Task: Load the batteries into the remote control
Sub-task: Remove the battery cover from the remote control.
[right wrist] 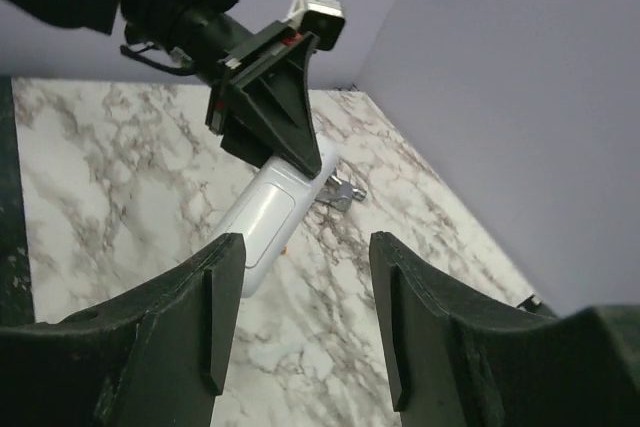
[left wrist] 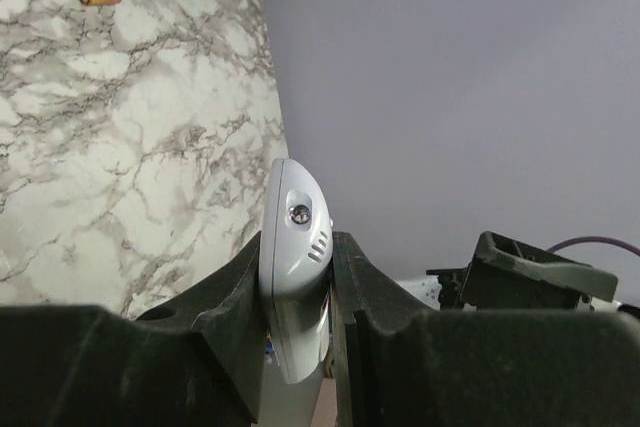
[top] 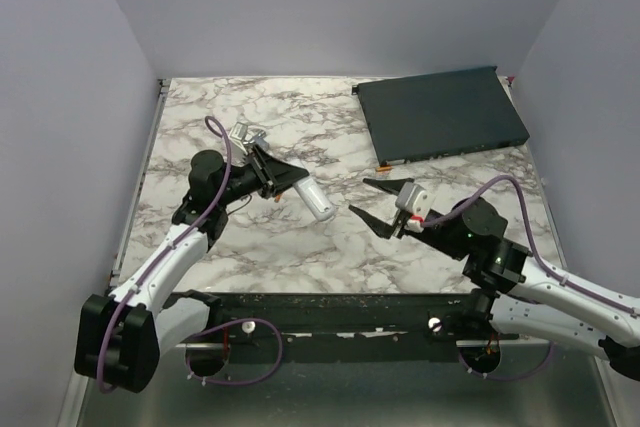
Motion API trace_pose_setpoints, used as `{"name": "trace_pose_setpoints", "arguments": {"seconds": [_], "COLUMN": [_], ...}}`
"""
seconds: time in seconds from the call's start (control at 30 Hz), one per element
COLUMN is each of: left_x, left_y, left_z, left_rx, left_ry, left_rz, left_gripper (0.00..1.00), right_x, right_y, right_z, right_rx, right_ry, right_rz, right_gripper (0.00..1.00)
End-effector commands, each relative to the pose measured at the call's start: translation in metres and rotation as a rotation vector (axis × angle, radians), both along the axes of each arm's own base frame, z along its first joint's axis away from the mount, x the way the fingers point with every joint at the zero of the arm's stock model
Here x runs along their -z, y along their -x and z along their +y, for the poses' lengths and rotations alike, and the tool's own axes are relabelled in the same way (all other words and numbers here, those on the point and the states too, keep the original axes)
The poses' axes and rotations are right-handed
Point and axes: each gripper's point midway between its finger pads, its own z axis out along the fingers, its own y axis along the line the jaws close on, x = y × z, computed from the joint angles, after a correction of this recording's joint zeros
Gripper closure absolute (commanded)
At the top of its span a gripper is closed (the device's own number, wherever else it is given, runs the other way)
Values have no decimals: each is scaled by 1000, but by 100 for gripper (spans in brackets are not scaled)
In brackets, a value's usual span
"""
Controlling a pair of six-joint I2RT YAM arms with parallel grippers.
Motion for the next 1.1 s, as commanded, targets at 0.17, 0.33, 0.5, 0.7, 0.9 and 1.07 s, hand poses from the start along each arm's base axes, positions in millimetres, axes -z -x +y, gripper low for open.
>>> {"name": "trace_pose_setpoints", "arguments": {"seconds": [0.17,0.33,0.5,0.7,0.9,1.07], "left_x": [-4,-3,1,0,-2,-2], "left_y": [17,19,20,22,23,25], "left_z": [-19,-21,-23,-23,-24,-25], "left_rx": [141,161,173,180,190,203], "left_ry": [-37,-50,-54,-51,-47,-48], "left_rz": [-20,-22,-16,-22,-33,-38], "left_gripper": [100,100,100,100,100,100], "right_x": [41,42,53,57,54,56], "right_y": [24,34,42,39,34,27], "right_z": [28,36,40,46,50,51], "right_rx": [-290,-366,-429,-435,-418,-390], "right_ry": [414,421,437,446,441,453], "right_rz": [-426,-468,-442,-445,-477,-493], "right_gripper": [42,45,47,48,48,49]}}
